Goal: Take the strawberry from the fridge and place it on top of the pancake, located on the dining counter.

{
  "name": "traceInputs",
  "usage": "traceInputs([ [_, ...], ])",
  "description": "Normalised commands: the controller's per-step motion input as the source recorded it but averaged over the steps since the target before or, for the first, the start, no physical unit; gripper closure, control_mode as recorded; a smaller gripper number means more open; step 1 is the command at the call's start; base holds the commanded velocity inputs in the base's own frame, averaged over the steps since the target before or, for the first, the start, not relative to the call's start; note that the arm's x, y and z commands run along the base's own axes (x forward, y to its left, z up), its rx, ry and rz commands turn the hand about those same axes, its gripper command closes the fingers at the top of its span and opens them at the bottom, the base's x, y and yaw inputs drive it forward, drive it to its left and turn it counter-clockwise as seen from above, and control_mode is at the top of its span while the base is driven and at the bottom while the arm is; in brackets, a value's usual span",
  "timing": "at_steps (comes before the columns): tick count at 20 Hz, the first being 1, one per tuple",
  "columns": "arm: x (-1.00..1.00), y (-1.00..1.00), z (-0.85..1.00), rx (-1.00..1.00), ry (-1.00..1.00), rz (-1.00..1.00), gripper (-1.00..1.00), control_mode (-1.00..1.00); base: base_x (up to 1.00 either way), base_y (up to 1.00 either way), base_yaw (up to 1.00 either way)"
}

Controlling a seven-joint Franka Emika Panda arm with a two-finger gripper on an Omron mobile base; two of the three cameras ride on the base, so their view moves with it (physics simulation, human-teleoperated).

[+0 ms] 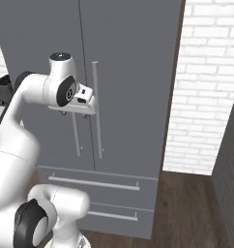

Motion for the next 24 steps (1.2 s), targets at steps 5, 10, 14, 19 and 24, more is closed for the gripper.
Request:
traceInputs([
  [5, 0.00, 0.00, 0.00, 0.00, 0.00, 0.00, -1.00, 1.00, -0.43, 0.00, -0.01],
  [10, 0.00, 0.00, 0.00, 0.00, 0.00, 0.00, -1.00, 1.00, -0.30, 0.00, 0.00],
  [14, 0.24, 0.00, -0.06, 0.00, -0.03, 0.00, -1.00, -1.00, 0.00, 0.00, 0.00],
  [19, 0.88, -0.03, -0.11, -0.01, -0.20, 0.02, -1.00, -1.00, 0.00, 0.00, 0.00],
  [24, 0.74, -0.23, -0.02, -0.05, -0.36, 0.00, -1.00, -1.00, 0.00, 0.00, 0.00],
])
